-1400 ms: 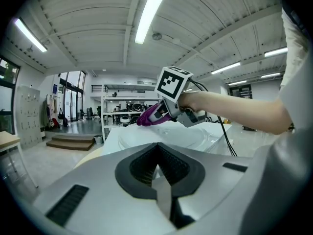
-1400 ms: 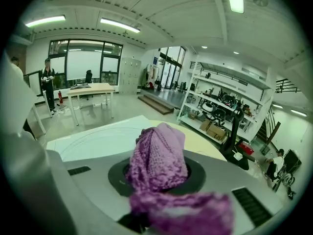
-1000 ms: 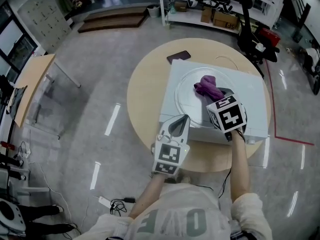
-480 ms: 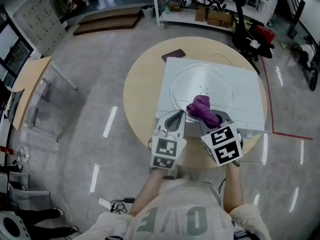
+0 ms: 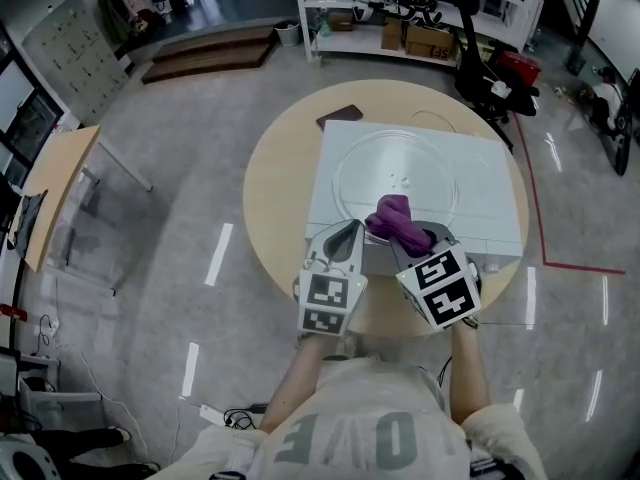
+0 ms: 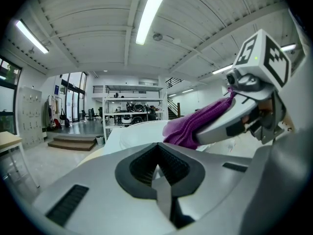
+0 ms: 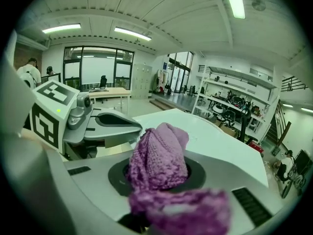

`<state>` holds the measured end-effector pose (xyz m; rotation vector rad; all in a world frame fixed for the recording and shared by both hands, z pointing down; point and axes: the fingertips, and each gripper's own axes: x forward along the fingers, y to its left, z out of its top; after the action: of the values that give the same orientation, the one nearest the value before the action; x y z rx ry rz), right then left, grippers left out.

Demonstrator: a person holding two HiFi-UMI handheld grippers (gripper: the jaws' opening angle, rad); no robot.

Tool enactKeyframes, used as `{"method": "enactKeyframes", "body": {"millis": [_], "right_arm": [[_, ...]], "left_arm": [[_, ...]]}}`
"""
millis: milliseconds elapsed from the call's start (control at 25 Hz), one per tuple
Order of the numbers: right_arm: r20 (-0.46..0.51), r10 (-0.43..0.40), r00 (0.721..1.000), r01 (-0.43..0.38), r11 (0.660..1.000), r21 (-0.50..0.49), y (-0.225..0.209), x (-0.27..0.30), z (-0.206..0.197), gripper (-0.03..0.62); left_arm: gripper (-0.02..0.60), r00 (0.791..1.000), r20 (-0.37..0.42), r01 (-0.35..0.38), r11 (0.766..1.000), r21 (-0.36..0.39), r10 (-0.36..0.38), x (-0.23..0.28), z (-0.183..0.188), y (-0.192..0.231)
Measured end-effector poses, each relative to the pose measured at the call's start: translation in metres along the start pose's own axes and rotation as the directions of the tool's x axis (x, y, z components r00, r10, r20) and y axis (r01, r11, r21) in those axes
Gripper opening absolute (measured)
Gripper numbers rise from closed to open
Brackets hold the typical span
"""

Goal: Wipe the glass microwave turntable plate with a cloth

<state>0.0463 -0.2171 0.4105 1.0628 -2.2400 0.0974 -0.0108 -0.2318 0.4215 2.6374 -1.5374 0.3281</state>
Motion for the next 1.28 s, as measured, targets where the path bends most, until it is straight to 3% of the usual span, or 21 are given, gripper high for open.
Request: {"method": "enactKeyframes", "body": {"millis": [160,280,520,920,1280], "right_arm": [[0.05,-0.089,0.995,0.089,0.996,0.008,-0.055,0.011,0.026,0.048],[0.032,-0.177,0.984,0.176,0.984,0.027,-0.11,0.041,0.039,0.048],[-0.018,-0.215,0.976,0.216,0.973,0.076,-0.157,0.088,0.046,0.048],[-0.026,-0.176,0.984,0.177,0.983,0.055,-0.141,0.085,0.041,0.048],[-0.027,-0.097,0.995,0.097,0.995,-0.007,-0.057,0.026,0.009,0.048]], "left_arm": [[-0.002,1.0,0.0,0.001,1.0,0.001,-0.001,0.0,0.0,-0.001],[0.0,1.0,-0.005,0.003,1.0,-0.003,-0.003,0.0,0.0,-0.002],[0.0,1.0,-0.007,0.009,1.0,-0.004,-0.009,-0.001,0.003,-0.002],[-0.001,1.0,-0.013,0.006,1.0,0.005,-0.005,0.001,0.0,-0.001],[-0.001,1.0,-0.008,0.009,1.0,0.011,-0.009,-0.001,0.002,-0.001]]}}
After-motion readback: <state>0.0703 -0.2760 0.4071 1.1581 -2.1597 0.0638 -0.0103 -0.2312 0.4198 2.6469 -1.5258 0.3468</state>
